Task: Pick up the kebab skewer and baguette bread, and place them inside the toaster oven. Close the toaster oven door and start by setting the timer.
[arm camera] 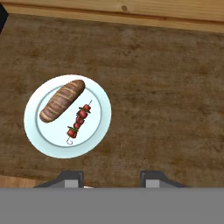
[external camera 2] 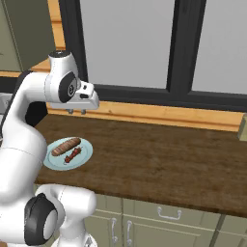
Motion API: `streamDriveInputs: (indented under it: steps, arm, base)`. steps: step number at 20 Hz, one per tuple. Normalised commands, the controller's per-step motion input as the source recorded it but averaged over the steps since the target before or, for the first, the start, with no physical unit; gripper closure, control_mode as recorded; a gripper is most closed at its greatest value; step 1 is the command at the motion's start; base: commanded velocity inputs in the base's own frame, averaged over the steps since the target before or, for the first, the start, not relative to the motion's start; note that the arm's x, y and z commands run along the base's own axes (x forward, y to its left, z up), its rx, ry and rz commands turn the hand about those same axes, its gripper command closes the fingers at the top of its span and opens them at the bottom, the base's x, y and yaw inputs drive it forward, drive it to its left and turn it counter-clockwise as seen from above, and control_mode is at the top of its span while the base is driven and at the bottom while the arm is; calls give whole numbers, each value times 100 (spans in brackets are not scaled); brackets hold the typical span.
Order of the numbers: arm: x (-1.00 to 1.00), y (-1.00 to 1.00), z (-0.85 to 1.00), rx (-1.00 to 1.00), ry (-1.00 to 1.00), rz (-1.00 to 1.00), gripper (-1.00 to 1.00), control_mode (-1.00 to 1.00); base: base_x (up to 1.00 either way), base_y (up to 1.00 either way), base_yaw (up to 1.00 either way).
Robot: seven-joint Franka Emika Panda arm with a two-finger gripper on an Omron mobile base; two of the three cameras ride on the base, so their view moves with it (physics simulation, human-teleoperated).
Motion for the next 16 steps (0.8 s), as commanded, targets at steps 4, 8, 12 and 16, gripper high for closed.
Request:
streamDriveInputs:
  steps: [4, 8, 12, 16]
  arm:
    - [0, 0, 0, 0, 0, 0, -100, 100]
    - [0, 0, 0, 0, 0, 0, -100, 100]
    - [0, 0, 0, 0, 0, 0, -100, 100]
    - [0, 0, 0, 0, 0, 0, -100, 100]
  base:
    - [0, 0, 0]
    - [0, 0, 0]
    - [0, 0, 0]
    - [-19, 1, 0]
